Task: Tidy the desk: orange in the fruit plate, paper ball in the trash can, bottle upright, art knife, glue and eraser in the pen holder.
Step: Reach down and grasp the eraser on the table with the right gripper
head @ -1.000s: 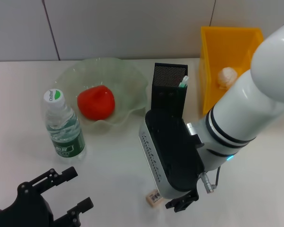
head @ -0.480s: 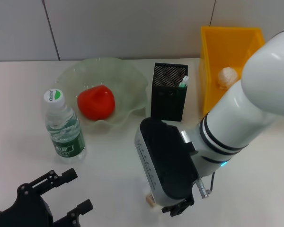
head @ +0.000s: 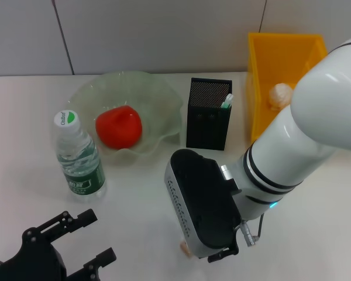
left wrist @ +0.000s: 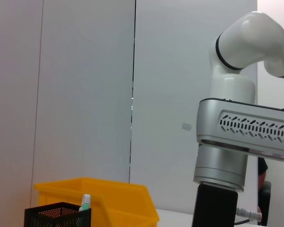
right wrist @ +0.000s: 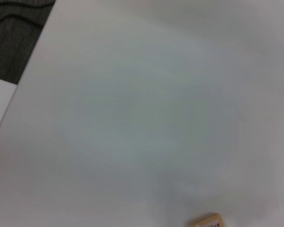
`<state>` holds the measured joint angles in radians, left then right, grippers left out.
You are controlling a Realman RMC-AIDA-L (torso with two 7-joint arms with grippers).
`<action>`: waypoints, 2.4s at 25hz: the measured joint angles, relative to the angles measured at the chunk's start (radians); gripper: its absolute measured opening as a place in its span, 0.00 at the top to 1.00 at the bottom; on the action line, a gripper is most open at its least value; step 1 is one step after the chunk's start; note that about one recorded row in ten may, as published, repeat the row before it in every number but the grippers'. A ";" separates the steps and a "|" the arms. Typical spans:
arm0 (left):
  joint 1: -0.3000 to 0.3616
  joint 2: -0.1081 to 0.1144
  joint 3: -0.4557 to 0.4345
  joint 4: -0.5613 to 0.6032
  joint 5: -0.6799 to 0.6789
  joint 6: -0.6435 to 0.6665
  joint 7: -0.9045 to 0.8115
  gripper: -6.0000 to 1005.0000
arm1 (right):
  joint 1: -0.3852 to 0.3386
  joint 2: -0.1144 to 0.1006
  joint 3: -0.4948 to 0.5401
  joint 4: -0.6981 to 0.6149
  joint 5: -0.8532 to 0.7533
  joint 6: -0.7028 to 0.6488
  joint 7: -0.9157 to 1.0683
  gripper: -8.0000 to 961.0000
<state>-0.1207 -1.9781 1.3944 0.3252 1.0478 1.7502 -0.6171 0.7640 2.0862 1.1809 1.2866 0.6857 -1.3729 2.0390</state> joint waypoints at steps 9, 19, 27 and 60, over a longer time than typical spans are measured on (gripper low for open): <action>0.001 -0.001 0.000 0.000 0.000 0.000 0.001 0.33 | 0.004 0.000 -0.024 -0.016 -0.001 0.031 0.000 0.50; 0.001 -0.001 -0.003 0.000 0.000 0.000 0.001 0.33 | 0.015 0.000 -0.035 -0.045 0.000 0.053 0.000 0.51; 0.000 -0.002 -0.003 0.000 0.000 0.001 0.000 0.33 | 0.023 0.000 -0.036 -0.063 0.000 0.063 -0.001 0.61; 0.004 0.000 -0.003 0.000 0.007 0.017 0.002 0.33 | -0.195 -0.002 0.088 0.344 -0.074 -0.036 0.541 0.61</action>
<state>-0.1162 -1.9778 1.3912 0.3252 1.0546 1.7671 -0.6151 0.5685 2.0840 1.2689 1.6308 0.6120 -1.4088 2.5802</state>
